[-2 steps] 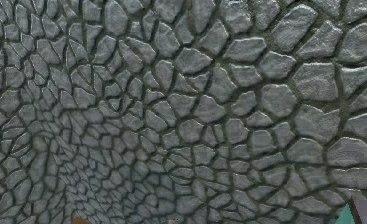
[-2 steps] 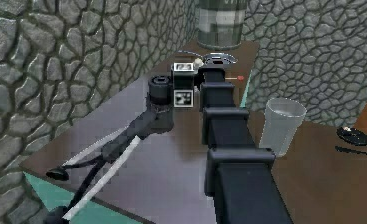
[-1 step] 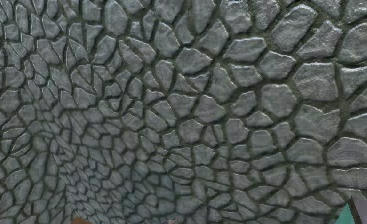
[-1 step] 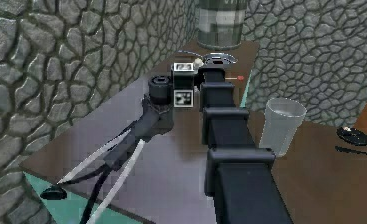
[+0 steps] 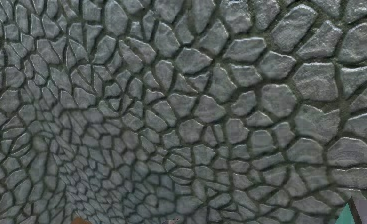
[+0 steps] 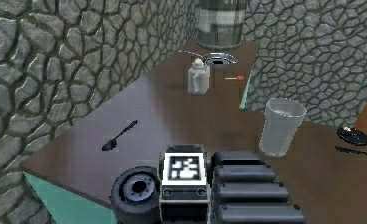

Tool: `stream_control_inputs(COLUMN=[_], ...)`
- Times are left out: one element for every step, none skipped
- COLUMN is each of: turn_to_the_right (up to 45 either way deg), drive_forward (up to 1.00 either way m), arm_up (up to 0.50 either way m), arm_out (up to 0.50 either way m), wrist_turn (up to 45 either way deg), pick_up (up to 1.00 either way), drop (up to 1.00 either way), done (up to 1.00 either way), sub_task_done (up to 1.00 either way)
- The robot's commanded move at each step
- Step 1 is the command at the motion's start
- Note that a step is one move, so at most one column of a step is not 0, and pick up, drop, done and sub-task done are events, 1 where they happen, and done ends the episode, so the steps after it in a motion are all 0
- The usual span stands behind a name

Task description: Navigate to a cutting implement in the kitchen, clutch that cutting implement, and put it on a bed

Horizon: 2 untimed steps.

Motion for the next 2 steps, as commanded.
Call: stream_control_inputs(turn_to_the_right=[-45.0, -45.0], drive_forward=[0.00, 0.00], arm_up=[0.00, 0.00], arm_out=[0.00, 0.00], wrist_turn=[0.0, 0.0], pick_up=[0.00, 0.00], drop=[0.00, 0.00], done=[0.00, 0.00], sub_task_done=[0.00, 0.00])
